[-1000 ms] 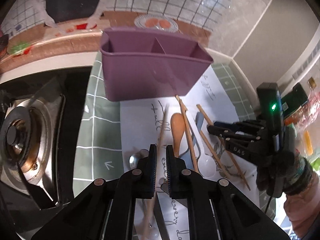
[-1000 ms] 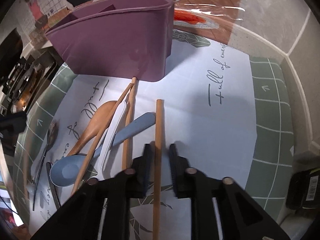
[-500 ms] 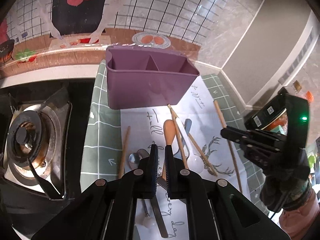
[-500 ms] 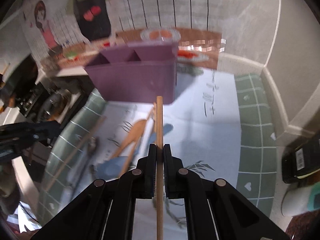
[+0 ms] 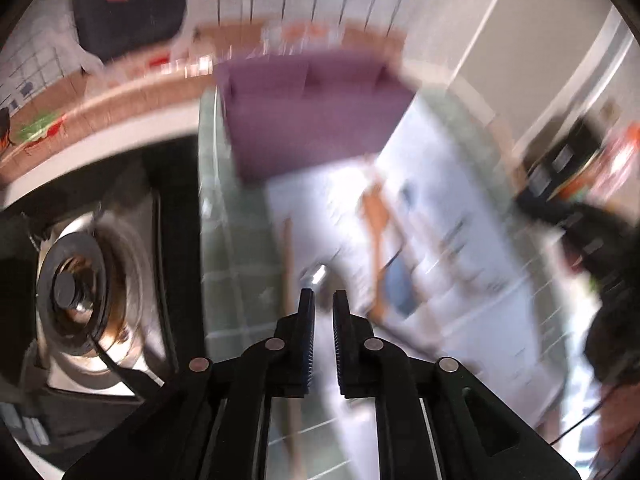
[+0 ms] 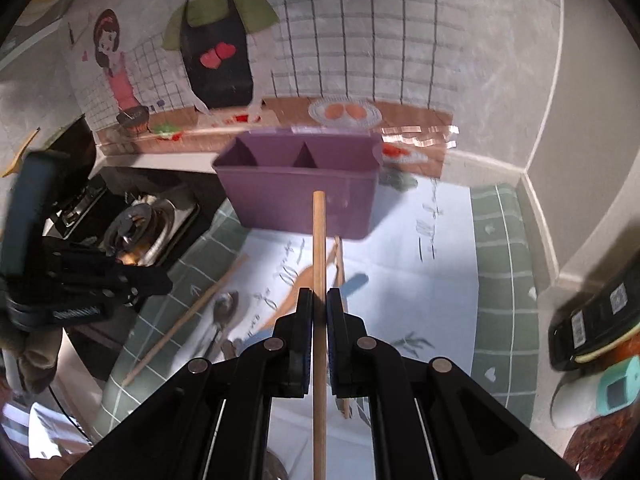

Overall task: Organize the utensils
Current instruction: 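Grasp a wooden chopstick with the left gripper while the right holds its chopstick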

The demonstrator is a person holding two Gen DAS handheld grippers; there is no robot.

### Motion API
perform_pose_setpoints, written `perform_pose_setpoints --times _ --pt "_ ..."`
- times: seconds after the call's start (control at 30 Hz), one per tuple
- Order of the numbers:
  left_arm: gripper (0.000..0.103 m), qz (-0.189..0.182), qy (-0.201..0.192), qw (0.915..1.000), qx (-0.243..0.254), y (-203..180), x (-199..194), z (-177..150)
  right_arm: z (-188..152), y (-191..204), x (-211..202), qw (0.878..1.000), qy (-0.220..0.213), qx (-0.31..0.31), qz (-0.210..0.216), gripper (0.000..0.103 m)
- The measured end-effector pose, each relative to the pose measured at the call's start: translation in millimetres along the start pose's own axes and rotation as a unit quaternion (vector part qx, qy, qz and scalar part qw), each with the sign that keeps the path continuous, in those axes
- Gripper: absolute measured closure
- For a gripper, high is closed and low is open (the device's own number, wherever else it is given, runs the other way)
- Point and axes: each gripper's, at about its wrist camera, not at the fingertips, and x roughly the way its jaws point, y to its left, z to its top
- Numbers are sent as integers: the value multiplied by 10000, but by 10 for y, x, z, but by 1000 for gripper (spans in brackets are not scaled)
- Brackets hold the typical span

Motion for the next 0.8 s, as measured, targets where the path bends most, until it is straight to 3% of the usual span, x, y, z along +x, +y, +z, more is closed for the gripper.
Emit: perform_pose_setpoints --times 0.1,0.2,0.27,0.33,0.43,0.5,0.67,0.73,0.8 --pt "90 81 532 9985 30 8 308 -81 -109 -92 141 9998 176 113 40 97" --pt "88 -190 662 9975 -160 -7 380 -98 -189 -161 242 9994 290 185 104 97" --pt "76 -470 669 9960 -362 -19 386 -62 -211 -182 279 9992 326 207 143 97" --pt "58 -479 681 9955 -444 -78 413 -1 -232 -208 318 9990 358 202 186 97" --pt "57 -92 665 9959 -599 -113 464 78 -242 -253 339 9989 369 208 225 97" --pt "57 -66 682 9955 -649 -60 465 112 -253 -293 343 9988 379 203 252 97" --pt "58 408 936 9945 -232 44 520 102 -260 -346 389 9984 434 181 298 97" --pt "65 481 1105 9923 -283 120 610 94 -257 -344 408 9983 445 169 322 97" --pt "77 564 1167 9910 -339 165 672 99 -250 -332 409 9983 447 145 343 97"
